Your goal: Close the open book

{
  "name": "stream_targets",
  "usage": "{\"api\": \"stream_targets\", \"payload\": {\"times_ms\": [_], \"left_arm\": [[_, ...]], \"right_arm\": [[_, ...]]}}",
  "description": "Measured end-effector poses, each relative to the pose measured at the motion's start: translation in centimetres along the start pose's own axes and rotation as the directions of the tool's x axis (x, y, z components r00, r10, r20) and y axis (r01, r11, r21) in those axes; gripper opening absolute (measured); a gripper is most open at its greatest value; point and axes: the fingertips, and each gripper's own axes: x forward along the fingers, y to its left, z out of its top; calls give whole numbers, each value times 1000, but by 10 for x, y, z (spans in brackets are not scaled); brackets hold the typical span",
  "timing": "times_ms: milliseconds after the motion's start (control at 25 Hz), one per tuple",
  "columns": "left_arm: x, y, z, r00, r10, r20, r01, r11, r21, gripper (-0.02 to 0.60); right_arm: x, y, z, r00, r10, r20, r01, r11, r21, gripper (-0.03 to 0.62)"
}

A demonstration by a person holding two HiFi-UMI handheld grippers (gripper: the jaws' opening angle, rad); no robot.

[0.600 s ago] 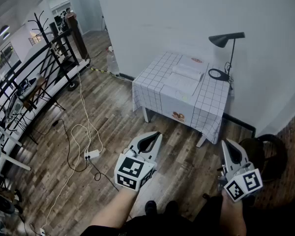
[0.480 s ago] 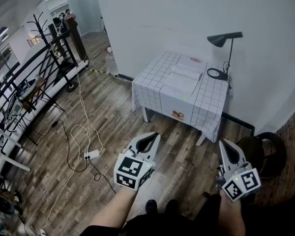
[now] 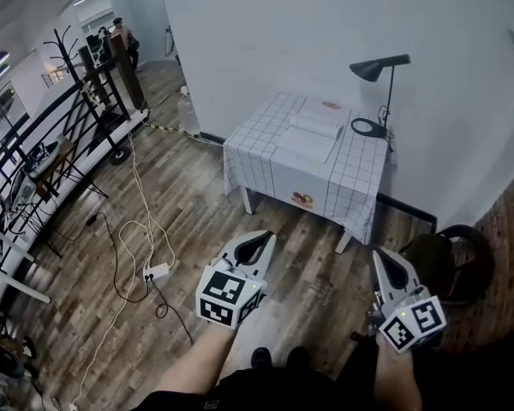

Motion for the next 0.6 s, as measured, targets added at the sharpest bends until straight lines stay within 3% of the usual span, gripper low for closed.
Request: {"api": "stream_targets", "payload": {"times_ms": [280,440,600], "left_arm": [[4,-18,-2,1000,6,-12,-6,1000,17,12],[7,-38,1,1000,-9,-7,9,1000,8,12],[13,-53,-6,999,-26,-24,26,1000,-2,12]], "right_arm": [[-44,-18,-8,999,-1,48,-2,999,49,3],[-58,-31,-15,999,14,45,-17,996,85,64],[-60,-33,-21,998,36,43,-40,993,107,83]]}}
